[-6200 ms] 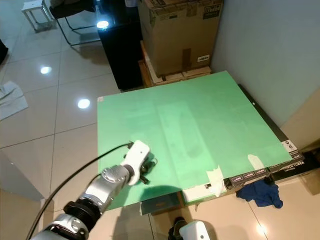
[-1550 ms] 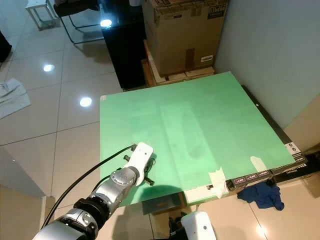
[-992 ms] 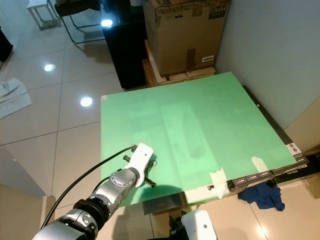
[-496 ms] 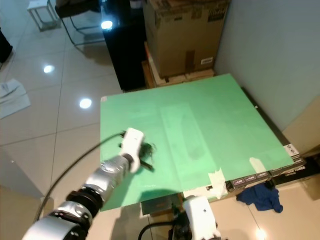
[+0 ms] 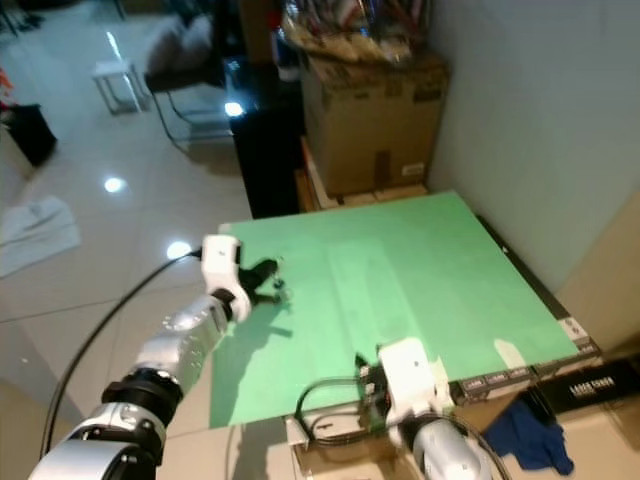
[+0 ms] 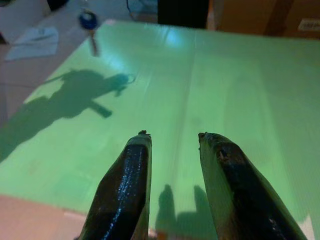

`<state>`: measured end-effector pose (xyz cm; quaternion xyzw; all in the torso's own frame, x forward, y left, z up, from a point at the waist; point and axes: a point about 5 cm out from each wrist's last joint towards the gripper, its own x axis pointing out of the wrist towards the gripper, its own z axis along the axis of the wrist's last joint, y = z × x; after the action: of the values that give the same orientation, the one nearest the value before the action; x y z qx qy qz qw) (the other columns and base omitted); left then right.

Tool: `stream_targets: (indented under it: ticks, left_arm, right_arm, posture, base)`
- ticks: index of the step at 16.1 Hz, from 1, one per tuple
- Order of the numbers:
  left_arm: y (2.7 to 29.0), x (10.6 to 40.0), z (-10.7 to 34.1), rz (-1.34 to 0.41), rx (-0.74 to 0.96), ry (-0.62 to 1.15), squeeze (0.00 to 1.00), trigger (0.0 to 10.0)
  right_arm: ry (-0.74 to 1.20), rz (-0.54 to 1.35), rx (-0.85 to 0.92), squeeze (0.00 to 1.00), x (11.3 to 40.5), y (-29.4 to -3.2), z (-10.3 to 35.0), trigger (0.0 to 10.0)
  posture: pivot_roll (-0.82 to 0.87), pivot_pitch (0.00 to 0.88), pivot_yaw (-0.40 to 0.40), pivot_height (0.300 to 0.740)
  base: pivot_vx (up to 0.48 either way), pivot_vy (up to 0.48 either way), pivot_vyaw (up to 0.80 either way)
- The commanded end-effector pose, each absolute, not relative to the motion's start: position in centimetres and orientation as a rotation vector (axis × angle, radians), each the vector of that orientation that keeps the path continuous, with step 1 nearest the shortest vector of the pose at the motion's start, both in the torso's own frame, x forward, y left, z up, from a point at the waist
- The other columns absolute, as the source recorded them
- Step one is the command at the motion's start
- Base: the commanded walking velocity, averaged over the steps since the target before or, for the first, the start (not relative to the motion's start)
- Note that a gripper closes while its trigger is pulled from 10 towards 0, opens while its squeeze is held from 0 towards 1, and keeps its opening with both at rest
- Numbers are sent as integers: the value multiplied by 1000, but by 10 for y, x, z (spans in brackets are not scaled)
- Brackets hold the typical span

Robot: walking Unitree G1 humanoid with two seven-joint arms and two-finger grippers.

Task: Hang keys on a hook

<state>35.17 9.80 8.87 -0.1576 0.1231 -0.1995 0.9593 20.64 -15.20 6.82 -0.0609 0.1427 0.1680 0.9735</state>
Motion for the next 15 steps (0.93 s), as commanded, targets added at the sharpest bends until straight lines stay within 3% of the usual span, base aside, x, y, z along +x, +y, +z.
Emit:
stream_targets:
  ticks: [1, 4, 7, 14, 15]
  left_arm:
    - [107, 356, 99, -382, -381, 199, 0, 0]
    - [131, 353, 105, -284, -505, 131, 0, 0]
    - [154, 335, 125, -236, -484, -29, 0, 0]
    - [135, 329, 157, -299, -437, -125, 0, 0]
    - [131, 331, 148, -295, -335, -58, 0, 2471]
  right_arm:
    - [270, 323, -98, 0, 211, -152, 69, 10000]
    - [224, 241, -38, 0, 230, -158, 73, 10000]
    - [126, 141, -38, 0, 247, -171, 84, 10000]
    - [18, 64, -24, 0, 271, -177, 99, 10000]
    - [9, 77, -25, 0, 276, -174, 101, 10000]
  posture:
    - [-253, 0, 81, 740]
    - [-218, 0, 72, 740]
    - [-194, 0, 69, 740]
    - [-163, 0, 49, 740]
    - [-154, 0, 33, 740]
  base:
    - [0, 0, 0]
    - [0, 0, 0]
    - [0, 0, 0]
    - [0, 0, 0]
    - [0, 0, 0]
